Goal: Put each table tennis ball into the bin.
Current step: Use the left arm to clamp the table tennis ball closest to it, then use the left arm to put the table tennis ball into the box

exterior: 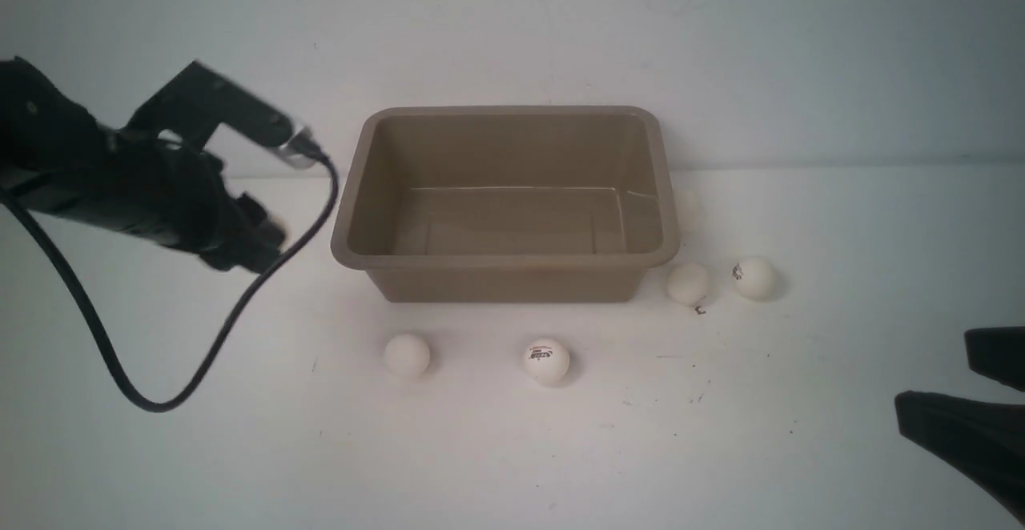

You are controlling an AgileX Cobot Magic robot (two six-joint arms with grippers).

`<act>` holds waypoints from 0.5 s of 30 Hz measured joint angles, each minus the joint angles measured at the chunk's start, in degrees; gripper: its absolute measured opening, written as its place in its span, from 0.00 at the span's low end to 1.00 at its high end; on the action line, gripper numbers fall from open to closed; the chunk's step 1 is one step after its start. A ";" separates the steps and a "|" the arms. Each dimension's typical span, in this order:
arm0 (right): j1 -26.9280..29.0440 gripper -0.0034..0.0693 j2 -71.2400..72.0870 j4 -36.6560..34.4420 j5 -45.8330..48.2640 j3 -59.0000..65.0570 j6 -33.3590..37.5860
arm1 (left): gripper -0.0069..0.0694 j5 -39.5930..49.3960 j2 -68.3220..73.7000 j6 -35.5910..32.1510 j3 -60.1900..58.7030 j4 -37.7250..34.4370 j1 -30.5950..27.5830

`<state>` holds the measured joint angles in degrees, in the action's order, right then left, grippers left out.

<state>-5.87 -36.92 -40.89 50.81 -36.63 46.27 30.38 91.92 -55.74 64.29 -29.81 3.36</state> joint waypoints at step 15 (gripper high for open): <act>0.00 0.70 0.00 -0.06 1.26 0.00 0.00 | 0.50 5.93 15.84 -20.71 15.78 -27.80 4.14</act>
<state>-5.87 -36.92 -40.94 52.07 -36.63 46.27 36.31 107.75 -76.45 80.06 -57.61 7.49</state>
